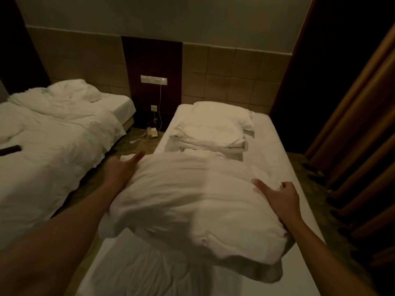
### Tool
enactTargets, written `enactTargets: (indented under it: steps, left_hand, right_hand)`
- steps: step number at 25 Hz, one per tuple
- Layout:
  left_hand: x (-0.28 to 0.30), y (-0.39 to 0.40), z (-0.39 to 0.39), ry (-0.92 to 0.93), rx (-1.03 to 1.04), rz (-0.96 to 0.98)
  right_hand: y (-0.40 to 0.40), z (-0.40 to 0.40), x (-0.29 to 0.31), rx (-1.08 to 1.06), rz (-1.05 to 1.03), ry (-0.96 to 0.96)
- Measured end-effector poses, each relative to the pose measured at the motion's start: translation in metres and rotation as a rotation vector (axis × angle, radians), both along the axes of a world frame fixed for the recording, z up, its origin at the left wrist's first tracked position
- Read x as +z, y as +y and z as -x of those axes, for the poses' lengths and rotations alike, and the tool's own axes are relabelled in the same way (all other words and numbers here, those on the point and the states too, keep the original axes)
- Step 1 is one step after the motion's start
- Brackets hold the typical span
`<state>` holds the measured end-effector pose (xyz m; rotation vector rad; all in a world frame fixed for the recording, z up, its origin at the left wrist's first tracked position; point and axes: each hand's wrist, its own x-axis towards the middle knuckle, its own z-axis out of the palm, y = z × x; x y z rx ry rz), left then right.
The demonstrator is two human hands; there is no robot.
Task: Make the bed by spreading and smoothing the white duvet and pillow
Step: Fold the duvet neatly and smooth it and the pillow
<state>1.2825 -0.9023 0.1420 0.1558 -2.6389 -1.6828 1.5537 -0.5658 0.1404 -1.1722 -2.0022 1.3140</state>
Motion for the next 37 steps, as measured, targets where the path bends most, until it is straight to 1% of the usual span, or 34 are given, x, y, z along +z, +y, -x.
enactTargets:
  steps: [4,8,10,12,15,18,20,22,24,25,26,27,28,30,31,32,33,35,36,37]
  left_hand:
    - [0.011,0.030,0.060,-0.036,-0.067,0.061]
    - [-0.015,0.059,0.110,-0.153,-0.110,0.140]
    - [-0.031,0.074,0.122,-0.204,-0.123,0.171]
    - [-0.046,0.095,0.137,-0.261,-0.148,0.194]
    - [-0.071,0.116,0.154,-0.351,-0.212,0.231]
    - [-0.090,0.128,0.178,-0.474,-0.192,0.276]
    - [-0.086,0.148,0.202,-0.503,-0.168,0.246]
    - [-0.079,0.175,0.228,-0.481,-0.147,0.210]
    - [-0.063,0.205,0.253,-0.453,-0.187,0.243]
    - [-0.060,0.215,0.273,-0.414,-0.214,0.157]
    - [-0.063,0.221,0.293,-0.438,-0.195,0.029]
    - [-0.078,0.224,0.318,-0.503,-0.154,-0.085]
    - [-0.108,0.217,0.356,-0.585,-0.121,-0.151]
    - [-0.174,0.202,0.428,-0.729,-0.212,-0.395]
    - [-0.167,0.211,0.433,-0.748,-0.229,-0.436]
    - [-0.144,0.230,0.424,-0.727,-0.203,-0.422]
    - [-0.123,0.253,0.407,-0.601,-0.162,-0.407]
    - [-0.115,0.282,0.387,-0.240,-0.100,-0.306]
    - [-0.116,0.291,0.381,-0.094,-0.081,-0.262]
    - [-0.121,0.298,0.382,-0.008,-0.095,-0.212]
  right_hand:
    - [0.037,0.062,0.006,-0.040,-0.024,-0.020]
    - [0.067,0.097,-0.019,-0.050,0.038,-0.090]
    - [0.077,0.105,-0.038,-0.077,0.097,-0.150]
    - [0.094,0.115,-0.057,-0.080,0.179,-0.166]
    - [0.137,0.140,-0.087,-0.048,0.298,-0.278]
    - [0.176,0.178,-0.103,0.035,0.383,-0.387]
    - [0.196,0.213,-0.099,0.082,0.401,-0.384]
    - [0.215,0.252,-0.092,0.134,0.389,-0.338]
    - [0.239,0.293,-0.090,0.131,0.385,-0.292]
    - [0.250,0.313,-0.091,0.112,0.406,-0.249]
    - [0.261,0.330,-0.091,0.088,0.418,-0.195]
    - [0.271,0.345,-0.090,0.059,0.437,-0.140]
    - [0.282,0.358,-0.091,0.057,0.453,-0.085]
    - [0.299,0.374,-0.094,0.087,0.553,0.003]
    - [0.305,0.380,-0.096,0.084,0.609,0.026]
    - [0.310,0.388,-0.102,0.096,0.638,0.043]
    - [0.313,0.396,-0.110,0.112,0.626,0.065]
    - [0.311,0.410,-0.118,0.192,0.495,0.100]
    - [0.308,0.419,-0.121,0.231,0.420,0.099]
    - [0.306,0.429,-0.125,0.261,0.369,0.080]
